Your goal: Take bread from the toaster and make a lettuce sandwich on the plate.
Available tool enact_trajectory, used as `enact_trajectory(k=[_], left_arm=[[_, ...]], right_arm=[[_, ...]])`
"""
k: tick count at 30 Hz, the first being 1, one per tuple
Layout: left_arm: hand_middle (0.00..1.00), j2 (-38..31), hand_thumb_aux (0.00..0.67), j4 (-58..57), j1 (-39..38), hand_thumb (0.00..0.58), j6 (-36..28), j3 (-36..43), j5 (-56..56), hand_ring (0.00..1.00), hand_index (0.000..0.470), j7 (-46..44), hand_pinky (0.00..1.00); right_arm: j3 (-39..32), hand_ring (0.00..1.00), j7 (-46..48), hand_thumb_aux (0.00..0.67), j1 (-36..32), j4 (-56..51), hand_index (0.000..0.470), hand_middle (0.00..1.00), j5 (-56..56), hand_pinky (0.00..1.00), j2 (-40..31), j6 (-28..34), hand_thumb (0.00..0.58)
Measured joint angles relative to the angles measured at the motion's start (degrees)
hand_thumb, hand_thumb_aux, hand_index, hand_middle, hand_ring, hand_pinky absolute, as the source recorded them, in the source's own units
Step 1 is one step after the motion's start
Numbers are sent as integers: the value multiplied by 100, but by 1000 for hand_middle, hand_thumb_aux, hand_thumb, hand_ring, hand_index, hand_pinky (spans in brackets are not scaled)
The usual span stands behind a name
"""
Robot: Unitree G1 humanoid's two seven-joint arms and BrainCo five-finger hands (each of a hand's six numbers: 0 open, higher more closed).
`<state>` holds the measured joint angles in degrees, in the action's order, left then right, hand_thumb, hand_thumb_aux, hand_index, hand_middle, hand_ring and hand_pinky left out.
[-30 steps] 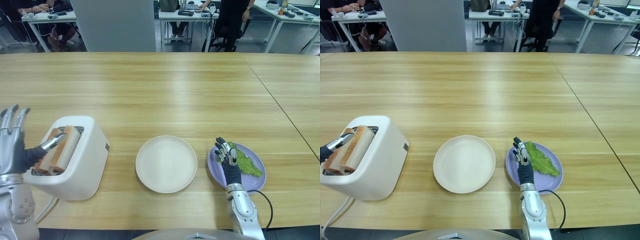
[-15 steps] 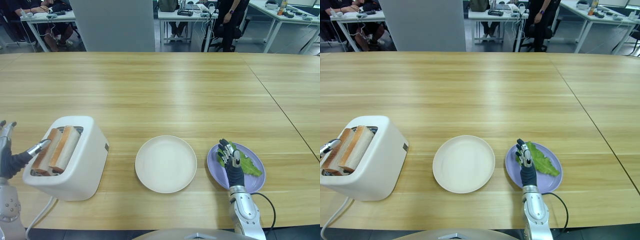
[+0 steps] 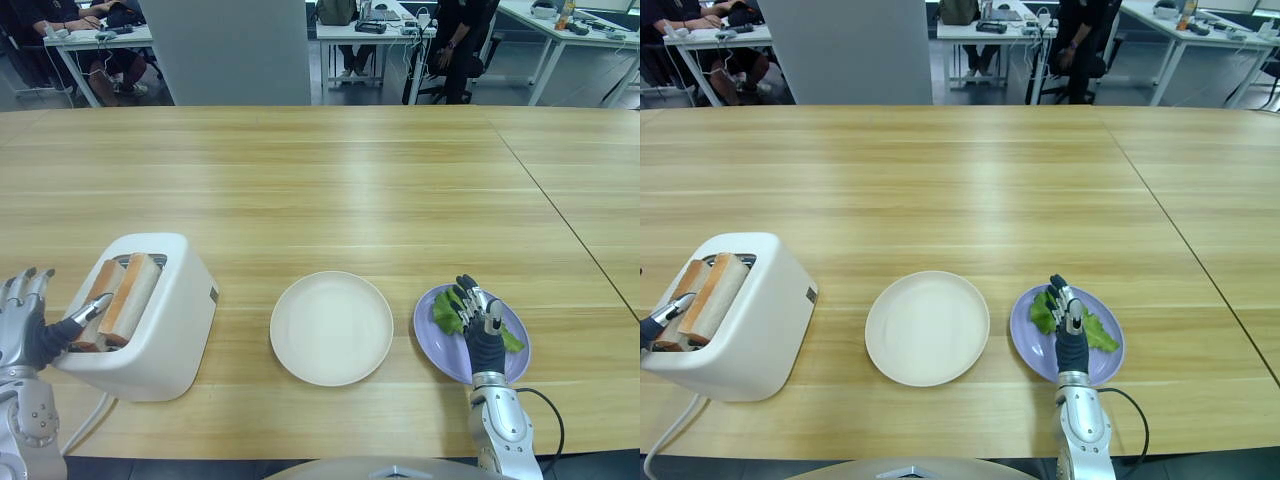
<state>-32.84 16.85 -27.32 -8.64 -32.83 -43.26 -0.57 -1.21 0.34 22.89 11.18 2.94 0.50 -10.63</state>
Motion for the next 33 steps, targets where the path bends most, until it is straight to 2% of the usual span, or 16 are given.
enact_trajectory(k=[15,25,33], left_arm=[[0,2,670,205,152,580,83,181,161,0,460,102,0],[0,110,670,228,274,580,84,153,707,0,460,48,0],[0,14,670,547,667,580,93,-382,820,0,460,294,0]], right_arm=[[-25,0,-11,0,-82,-134,0,0,-56,0,25,0,0],[-14,0,-22,0,-203,-288,0,0,-116,0,39,0,0],[-21,0,-21,0,-233,-351,0,0,-127,0,49,0,0]])
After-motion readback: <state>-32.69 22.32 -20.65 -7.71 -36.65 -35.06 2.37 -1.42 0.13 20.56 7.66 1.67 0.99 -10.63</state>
